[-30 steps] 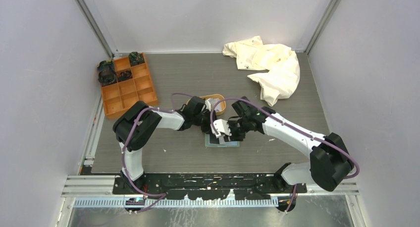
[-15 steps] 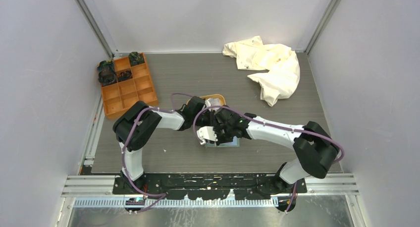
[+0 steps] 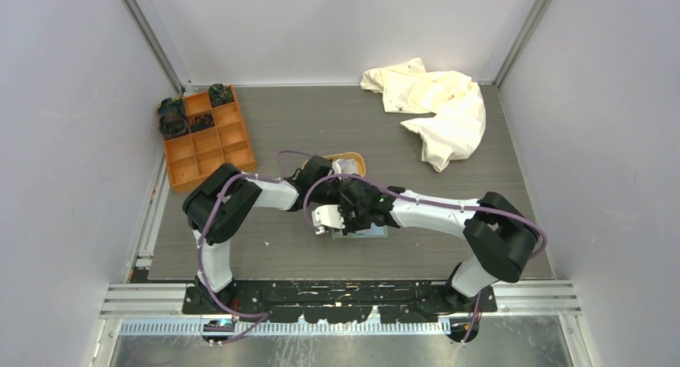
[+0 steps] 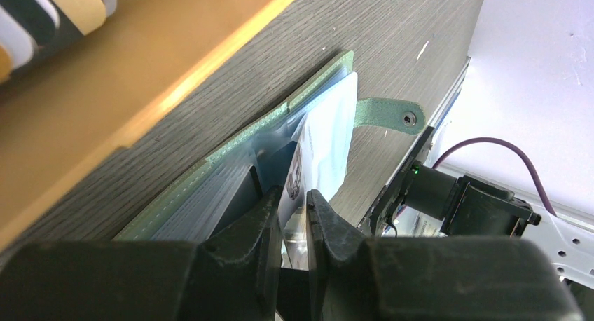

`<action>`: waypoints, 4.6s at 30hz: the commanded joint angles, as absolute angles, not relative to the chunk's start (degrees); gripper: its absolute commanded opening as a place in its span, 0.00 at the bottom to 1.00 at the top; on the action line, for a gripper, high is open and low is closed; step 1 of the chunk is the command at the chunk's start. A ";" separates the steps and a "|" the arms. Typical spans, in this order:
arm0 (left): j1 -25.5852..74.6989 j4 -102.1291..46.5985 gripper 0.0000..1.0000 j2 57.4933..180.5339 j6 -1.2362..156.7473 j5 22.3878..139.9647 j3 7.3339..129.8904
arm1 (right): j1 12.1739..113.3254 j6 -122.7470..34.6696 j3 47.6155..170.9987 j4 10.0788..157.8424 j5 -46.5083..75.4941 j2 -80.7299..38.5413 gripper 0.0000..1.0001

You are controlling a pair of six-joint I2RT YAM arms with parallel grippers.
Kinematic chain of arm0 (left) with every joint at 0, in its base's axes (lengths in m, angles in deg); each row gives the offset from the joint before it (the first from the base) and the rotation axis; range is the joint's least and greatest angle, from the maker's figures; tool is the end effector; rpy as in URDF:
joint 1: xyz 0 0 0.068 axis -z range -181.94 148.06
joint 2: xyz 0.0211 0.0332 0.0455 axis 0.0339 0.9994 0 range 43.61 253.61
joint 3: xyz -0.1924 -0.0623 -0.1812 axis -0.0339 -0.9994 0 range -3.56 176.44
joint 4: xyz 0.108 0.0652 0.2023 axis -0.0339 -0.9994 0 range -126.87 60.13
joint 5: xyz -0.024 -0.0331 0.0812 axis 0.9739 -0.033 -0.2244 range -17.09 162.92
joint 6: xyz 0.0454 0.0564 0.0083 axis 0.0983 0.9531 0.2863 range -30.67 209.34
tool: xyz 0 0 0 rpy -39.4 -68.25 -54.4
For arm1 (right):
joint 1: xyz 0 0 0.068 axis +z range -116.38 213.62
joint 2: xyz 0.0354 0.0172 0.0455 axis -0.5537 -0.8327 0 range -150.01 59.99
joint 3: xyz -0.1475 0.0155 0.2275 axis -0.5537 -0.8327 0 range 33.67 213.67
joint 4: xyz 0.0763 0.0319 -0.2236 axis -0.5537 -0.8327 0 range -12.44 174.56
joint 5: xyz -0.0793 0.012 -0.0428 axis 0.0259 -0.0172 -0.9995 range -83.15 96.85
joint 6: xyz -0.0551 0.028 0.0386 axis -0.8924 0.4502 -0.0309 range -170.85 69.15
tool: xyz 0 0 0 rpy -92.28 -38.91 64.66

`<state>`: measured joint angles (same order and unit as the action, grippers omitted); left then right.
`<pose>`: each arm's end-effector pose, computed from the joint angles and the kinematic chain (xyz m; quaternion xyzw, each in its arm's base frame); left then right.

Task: Put the credit cards into the card holder
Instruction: Insert the credit card into the card holder.

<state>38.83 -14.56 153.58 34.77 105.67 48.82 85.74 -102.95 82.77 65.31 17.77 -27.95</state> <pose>0.2594 -0.2670 0.1226 0.0079 0.8848 -0.4605 0.0706 0.1691 0.2362 0.1715 -0.7714 0.5672 0.0916 0.2736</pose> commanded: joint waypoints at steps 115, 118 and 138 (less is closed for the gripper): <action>42.53 0.98 0.40 133.53 35.02 87.20 21.40 | 47.42 -46.95 96.51 46.28 63.94 -46.43 0.30; 42.53 0.78 0.40 133.30 35.02 87.03 21.39 | 47.40 -46.50 96.45 46.60 65.82 -46.78 0.30; 42.54 -12.90 0.39 118.46 38.71 81.44 22.33 | 48.12 -42.74 95.46 49.88 68.70 -46.71 0.30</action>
<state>42.31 -11.06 121.71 36.91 83.13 21.06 47.45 -44.61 94.56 47.83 62.88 -47.71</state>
